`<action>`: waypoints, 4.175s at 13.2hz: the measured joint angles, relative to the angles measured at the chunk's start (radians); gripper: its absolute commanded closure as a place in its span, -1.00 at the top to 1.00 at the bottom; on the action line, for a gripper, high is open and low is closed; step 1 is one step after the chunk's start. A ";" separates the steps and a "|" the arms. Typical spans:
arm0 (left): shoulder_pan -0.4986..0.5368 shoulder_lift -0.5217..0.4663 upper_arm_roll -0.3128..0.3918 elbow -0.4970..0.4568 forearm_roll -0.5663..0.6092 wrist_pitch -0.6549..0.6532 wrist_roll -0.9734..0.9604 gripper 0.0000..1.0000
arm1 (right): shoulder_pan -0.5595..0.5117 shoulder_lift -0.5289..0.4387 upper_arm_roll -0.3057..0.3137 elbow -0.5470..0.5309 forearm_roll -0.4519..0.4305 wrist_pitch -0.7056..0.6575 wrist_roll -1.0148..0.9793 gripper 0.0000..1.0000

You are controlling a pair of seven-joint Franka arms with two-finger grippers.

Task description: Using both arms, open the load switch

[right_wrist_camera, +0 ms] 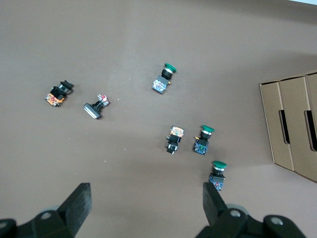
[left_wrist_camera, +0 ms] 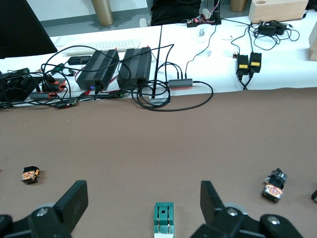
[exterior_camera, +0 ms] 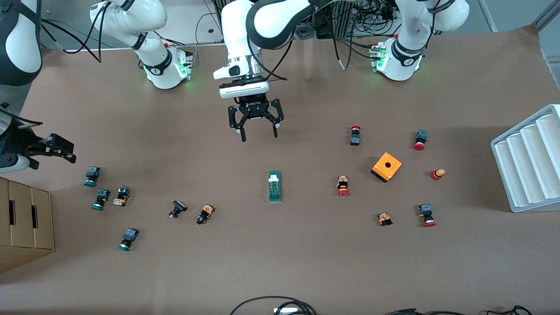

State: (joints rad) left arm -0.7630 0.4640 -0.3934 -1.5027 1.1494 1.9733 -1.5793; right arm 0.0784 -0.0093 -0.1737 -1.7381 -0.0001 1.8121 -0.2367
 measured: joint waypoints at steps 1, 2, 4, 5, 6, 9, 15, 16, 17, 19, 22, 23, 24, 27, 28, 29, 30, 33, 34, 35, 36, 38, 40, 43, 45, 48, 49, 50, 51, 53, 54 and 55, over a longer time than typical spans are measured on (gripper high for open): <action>0.010 -0.007 0.000 0.000 -0.009 0.008 0.013 1.00 | 0.000 0.000 0.000 0.000 0.000 0.001 0.000 1.00; 0.020 -0.013 0.000 0.000 -0.020 0.015 0.029 1.00 | 0.000 0.000 0.000 0.000 0.000 0.001 0.000 1.00; 0.043 -0.031 0.001 0.000 -0.053 0.035 0.074 1.00 | 0.000 0.000 0.000 0.000 0.000 0.002 0.000 1.00; 0.060 -0.045 0.001 0.000 -0.078 0.043 0.115 1.00 | 0.000 0.000 0.000 0.000 0.000 0.002 0.000 1.00; 0.076 -0.060 0.002 0.000 -0.110 0.052 0.163 1.00 | 0.000 0.000 0.000 0.000 0.000 0.002 0.000 1.00; 0.122 -0.104 0.003 0.001 -0.194 0.064 0.292 1.00 | 0.000 0.000 0.000 0.000 0.000 0.003 0.000 1.00; 0.258 -0.171 0.006 0.002 -0.415 0.131 0.536 1.00 | 0.000 0.000 0.000 0.000 0.000 0.003 0.000 1.00; 0.283 -0.184 0.007 0.003 -0.460 0.134 0.591 1.00 | 0.000 0.000 0.000 0.000 0.000 0.003 0.000 1.00; 0.308 -0.198 0.007 0.003 -0.499 0.134 0.639 1.00 | 0.000 0.000 0.000 0.000 0.000 0.003 0.000 1.00; 0.350 -0.218 0.008 0.003 -0.558 0.134 0.714 1.00 | 0.000 0.000 0.000 0.000 0.000 0.003 0.000 1.00; 0.399 -0.238 0.008 0.003 -0.645 0.135 0.798 1.00 | 0.000 0.000 0.000 0.000 0.001 0.004 0.000 1.00; 0.423 -0.250 0.008 0.004 -0.692 0.135 0.850 1.00 | 0.000 0.000 0.000 0.000 0.001 0.004 0.000 1.00; 0.453 -0.264 0.009 0.004 -0.737 0.135 0.906 1.00 | 0.000 0.000 0.000 0.000 0.001 0.005 0.000 1.00; 0.539 -0.303 0.011 0.004 -0.849 0.121 1.026 1.00 | 0.000 0.000 0.000 0.000 0.001 0.005 0.000 1.00; 0.562 -0.309 0.012 0.004 -0.870 0.109 1.034 1.00 | 0.000 0.000 0.000 0.000 0.001 0.005 0.000 1.00; 0.584 -0.312 0.013 0.004 -0.893 0.101 1.036 1.00 | 0.000 0.000 0.000 0.000 0.001 0.005 0.000 1.00; 0.611 -0.313 0.015 0.004 -0.921 0.098 1.039 1.00 | 0.000 0.000 0.000 0.000 0.001 0.006 0.000 1.00; 0.682 -0.312 0.038 0.000 -0.972 0.071 1.070 1.00 | 0.000 0.000 0.000 0.000 0.001 0.006 0.000 1.00; 0.691 -0.312 0.060 0.000 -0.996 0.044 1.076 1.00 | 0.000 0.000 0.000 0.000 0.001 0.006 0.000 1.00; 0.695 -0.312 0.085 0.000 -1.023 0.012 1.083 1.00 | 0.000 0.000 0.000 0.000 0.002 0.006 0.000 1.00; 0.696 -0.312 0.117 0.000 -1.045 -0.018 1.101 1.00 | 0.000 0.000 0.000 0.000 0.002 0.006 0.000 1.00; 0.700 -0.313 0.181 0.000 -1.088 -0.059 1.169 1.00 | 0.000 0.000 0.000 0.000 0.002 0.006 0.000 1.00; 0.703 -0.318 0.242 0.000 -1.123 -0.106 1.213 1.00 | 0.000 0.000 0.000 0.000 0.002 0.006 0.000 1.00; 0.706 -0.337 0.330 0.000 -1.134 -0.197 1.292 1.00 | 0.001 0.000 0.000 0.001 0.002 0.006 0.000 1.00; 0.711 -0.354 0.384 0.001 -1.144 -0.254 1.365 1.00 | 0.001 0.001 0.000 0.001 0.002 0.006 0.000 1.00; 0.716 -0.376 0.406 0.012 -1.145 -0.351 1.389 1.00 | 0.002 0.001 0.000 0.001 0.002 0.006 0.000 1.00; 0.716 -0.380 0.406 0.015 -1.145 -0.377 1.389 1.00 | 0.002 0.001 0.000 0.001 0.002 0.006 0.000 1.00; 0.716 -0.381 0.406 0.015 -1.145 -0.395 1.389 1.00 | 0.002 0.001 0.000 0.001 0.002 0.006 0.000 1.00; 0.716 -0.380 0.406 0.013 -1.145 -0.408 1.389 1.00 | 0.002 0.001 0.000 0.001 0.004 0.006 0.000 1.00; 0.716 -0.380 0.408 0.003 -1.144 -0.416 1.389 1.00 | 0.003 0.001 0.000 0.001 0.011 0.005 0.000 1.00; 0.716 -0.380 0.412 -0.002 -1.144 -0.417 1.392 1.00 | 0.004 0.001 0.000 0.001 0.012 0.005 0.000 1.00; 0.717 -0.380 0.423 -0.006 -1.144 -0.418 1.411 1.00 | 0.004 0.001 0.000 0.001 0.012 0.005 0.000 1.00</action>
State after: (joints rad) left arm -0.0460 0.0837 0.0299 -1.5086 0.0052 1.5550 -0.1680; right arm 0.0821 -0.0088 -0.1735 -1.7373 0.0119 1.8175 -0.2364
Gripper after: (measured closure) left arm 0.000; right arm 0.000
